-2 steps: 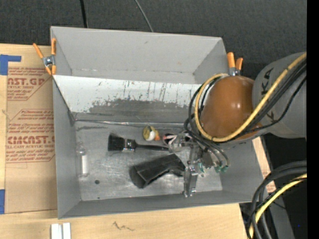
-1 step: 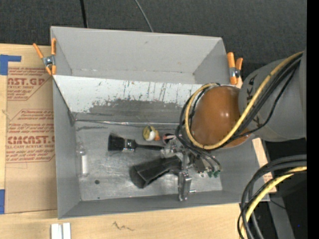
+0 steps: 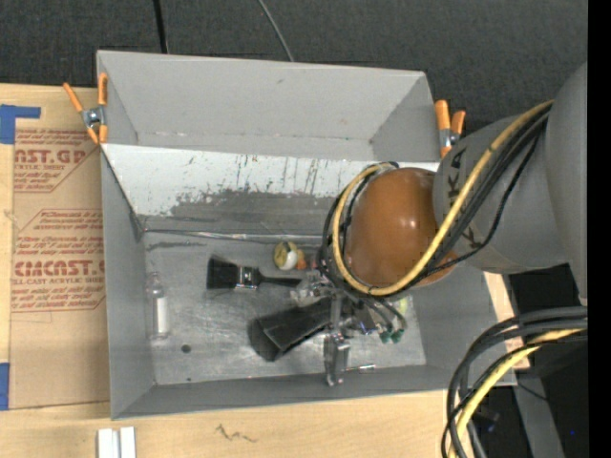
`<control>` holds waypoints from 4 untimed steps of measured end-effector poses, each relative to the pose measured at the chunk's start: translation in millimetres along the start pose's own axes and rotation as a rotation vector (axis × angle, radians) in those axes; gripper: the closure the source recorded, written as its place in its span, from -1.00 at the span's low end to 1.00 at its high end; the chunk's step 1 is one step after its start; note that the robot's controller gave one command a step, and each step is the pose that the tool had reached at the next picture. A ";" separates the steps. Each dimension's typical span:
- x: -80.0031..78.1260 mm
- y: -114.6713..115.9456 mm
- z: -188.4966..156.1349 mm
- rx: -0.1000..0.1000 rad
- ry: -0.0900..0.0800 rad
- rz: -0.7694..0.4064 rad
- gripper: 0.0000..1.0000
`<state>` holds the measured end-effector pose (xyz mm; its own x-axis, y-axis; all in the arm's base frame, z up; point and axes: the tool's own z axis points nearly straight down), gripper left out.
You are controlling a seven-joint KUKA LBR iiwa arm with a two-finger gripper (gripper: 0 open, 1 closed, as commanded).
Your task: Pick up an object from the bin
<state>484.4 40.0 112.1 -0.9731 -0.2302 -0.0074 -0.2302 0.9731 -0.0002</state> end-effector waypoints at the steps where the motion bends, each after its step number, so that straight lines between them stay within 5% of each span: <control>1: -10.4 -4.2 32.1 0.001 -0.045 0.023 -1.00; 2: -1.7 -10.7 38.2 0.001 -0.022 0.080 1.00; 4: -1.6 -10.5 36.6 0.001 -0.018 0.079 1.00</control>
Offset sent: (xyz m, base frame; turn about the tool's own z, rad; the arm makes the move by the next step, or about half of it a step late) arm -0.0032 -0.0118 -0.0421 0.0777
